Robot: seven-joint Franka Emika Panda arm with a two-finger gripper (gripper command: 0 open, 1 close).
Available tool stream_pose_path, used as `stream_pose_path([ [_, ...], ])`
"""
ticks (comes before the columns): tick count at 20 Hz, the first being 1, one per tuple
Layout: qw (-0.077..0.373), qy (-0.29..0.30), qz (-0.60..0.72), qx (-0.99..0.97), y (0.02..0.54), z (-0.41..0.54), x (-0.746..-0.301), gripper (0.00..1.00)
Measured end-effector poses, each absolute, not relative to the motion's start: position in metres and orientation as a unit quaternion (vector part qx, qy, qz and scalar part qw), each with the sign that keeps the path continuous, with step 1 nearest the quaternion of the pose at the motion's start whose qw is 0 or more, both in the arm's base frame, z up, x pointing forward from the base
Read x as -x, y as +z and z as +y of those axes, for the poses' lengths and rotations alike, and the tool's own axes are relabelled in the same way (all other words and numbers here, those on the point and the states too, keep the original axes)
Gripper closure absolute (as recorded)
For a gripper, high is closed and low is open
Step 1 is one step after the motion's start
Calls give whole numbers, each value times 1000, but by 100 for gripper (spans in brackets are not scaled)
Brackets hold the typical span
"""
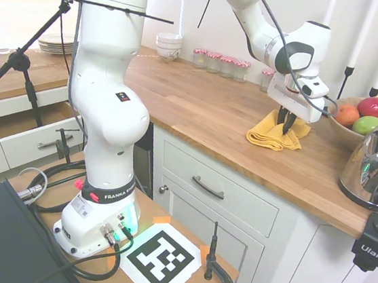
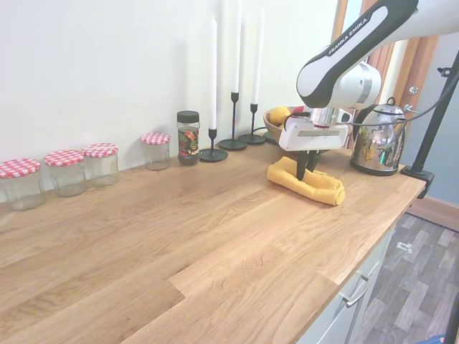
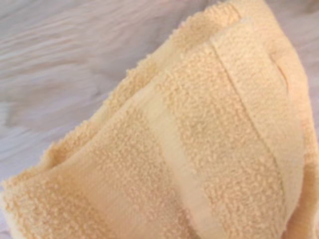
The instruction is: Wipe the counter
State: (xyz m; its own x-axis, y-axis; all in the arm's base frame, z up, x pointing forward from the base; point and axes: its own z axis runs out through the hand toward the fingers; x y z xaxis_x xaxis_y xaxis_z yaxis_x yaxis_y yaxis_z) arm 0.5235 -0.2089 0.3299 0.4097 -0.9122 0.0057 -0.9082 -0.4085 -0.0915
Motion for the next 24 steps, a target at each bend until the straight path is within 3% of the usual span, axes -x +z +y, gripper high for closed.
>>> stream_pose_path([
  [11,35,-27,493,869,331,-68,-560,100],
  [24,11,-50,434,899,330,107,-564,100],
])
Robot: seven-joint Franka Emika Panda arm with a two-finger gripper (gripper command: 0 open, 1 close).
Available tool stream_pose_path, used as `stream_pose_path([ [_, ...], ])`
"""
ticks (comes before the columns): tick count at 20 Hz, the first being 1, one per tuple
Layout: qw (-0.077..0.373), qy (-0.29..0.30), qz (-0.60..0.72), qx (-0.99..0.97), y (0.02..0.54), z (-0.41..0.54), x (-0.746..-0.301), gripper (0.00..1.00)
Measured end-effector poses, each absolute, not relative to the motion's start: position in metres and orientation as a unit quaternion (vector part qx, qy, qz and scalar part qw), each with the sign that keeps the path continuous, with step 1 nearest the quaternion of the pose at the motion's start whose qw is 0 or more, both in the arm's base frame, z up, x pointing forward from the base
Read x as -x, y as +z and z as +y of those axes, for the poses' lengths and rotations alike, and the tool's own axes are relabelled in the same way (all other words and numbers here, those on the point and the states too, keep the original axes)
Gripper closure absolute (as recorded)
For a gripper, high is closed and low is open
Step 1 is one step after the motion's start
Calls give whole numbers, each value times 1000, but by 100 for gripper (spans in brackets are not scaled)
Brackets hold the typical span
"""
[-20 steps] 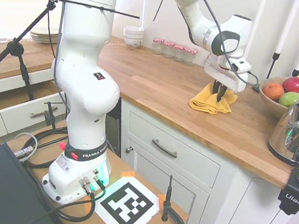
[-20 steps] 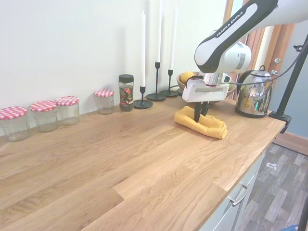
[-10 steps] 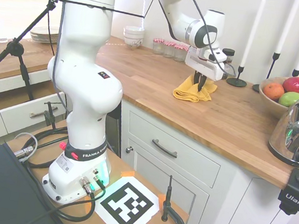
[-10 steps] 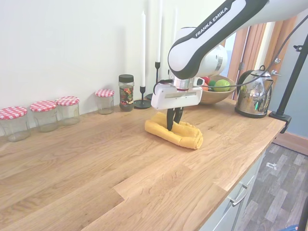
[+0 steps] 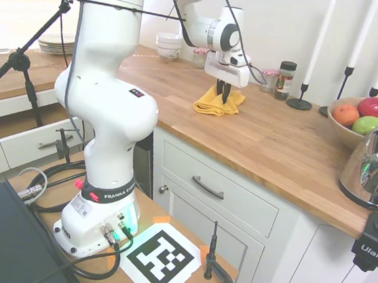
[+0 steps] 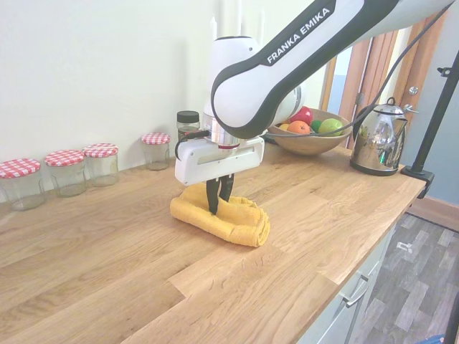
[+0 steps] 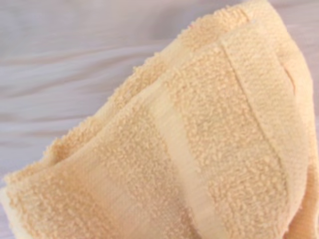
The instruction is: Wipe the counter
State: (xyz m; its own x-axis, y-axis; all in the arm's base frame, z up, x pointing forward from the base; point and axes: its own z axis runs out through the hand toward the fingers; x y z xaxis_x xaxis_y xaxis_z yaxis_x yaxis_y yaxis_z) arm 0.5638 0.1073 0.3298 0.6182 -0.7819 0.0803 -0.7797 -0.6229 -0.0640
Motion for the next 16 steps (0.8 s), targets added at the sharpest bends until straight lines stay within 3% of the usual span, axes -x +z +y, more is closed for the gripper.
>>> stream_pose_path([
  [16,-28,-108,366,924,326,243,-532,100],
])
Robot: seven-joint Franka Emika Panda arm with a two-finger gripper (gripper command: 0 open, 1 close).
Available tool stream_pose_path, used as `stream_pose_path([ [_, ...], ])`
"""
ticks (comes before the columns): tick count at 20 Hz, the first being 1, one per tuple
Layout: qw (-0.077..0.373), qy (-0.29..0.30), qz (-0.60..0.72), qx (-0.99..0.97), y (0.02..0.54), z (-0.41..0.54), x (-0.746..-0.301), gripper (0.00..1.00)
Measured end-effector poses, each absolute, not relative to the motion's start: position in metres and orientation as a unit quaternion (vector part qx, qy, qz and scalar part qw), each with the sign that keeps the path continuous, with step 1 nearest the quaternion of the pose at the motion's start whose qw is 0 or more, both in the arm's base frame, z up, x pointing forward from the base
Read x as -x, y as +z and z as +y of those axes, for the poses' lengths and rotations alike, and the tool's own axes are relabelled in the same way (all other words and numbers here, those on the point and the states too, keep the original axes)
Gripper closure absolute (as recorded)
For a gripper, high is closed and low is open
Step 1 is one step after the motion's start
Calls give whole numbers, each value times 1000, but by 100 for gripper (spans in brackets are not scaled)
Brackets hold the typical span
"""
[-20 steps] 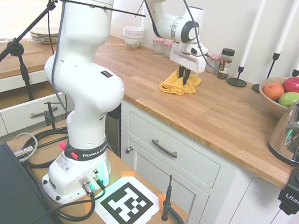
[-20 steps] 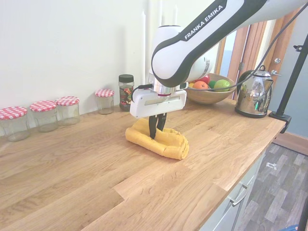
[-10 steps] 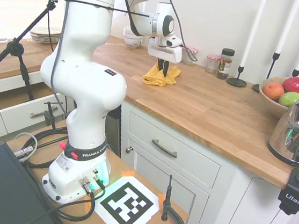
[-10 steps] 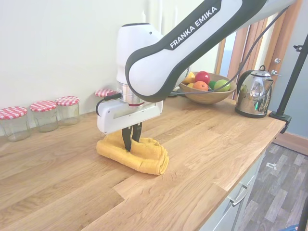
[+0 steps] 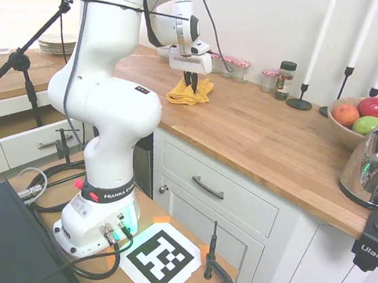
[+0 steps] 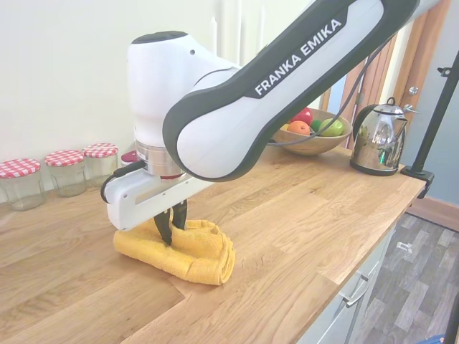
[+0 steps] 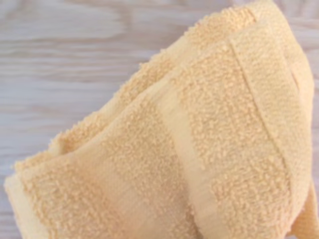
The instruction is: Wipe the counter
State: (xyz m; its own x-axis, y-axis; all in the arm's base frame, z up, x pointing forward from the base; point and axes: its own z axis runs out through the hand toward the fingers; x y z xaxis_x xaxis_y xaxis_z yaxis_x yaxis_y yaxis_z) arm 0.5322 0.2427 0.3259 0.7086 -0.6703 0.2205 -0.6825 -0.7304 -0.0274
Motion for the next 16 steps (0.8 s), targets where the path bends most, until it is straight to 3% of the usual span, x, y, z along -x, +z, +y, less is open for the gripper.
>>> stream_pose_path([
  [16,14,85,-400,-913,328,193,-551,100],
])
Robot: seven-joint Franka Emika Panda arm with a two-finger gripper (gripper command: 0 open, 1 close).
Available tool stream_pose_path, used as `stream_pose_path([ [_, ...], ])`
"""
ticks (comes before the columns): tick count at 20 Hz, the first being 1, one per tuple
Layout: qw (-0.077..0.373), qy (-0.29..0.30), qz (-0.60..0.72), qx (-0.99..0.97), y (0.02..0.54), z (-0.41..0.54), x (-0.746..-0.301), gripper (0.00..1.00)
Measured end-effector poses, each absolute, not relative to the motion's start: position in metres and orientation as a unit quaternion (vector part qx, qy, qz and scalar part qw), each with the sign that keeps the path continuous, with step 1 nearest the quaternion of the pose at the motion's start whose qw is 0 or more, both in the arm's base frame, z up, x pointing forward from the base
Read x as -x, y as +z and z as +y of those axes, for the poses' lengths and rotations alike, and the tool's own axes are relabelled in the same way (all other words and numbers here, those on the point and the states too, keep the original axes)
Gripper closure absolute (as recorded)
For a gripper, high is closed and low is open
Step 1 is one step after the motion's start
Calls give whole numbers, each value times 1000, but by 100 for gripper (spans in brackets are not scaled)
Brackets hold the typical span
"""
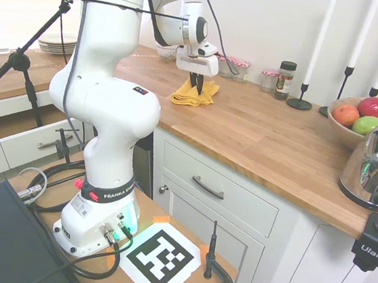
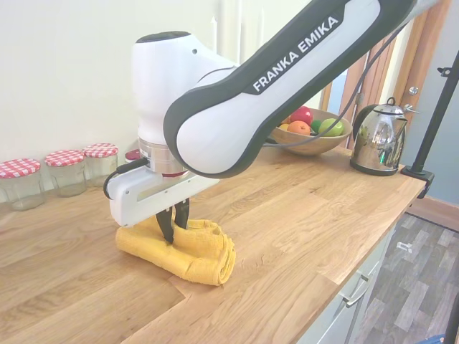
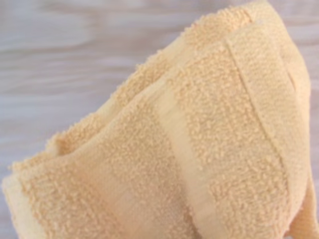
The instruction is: Wipe the counter
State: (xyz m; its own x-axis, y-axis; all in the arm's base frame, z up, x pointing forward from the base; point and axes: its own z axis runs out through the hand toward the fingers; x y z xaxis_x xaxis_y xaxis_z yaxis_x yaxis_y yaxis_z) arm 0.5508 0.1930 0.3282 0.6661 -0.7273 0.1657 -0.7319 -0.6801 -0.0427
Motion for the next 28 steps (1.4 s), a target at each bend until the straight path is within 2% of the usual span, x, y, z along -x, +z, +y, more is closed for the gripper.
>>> stream_pose_path([
  [13,0,63,-463,-884,331,-5,-569,100],
  [28,-25,56,-531,-845,330,-165,-546,100],
])
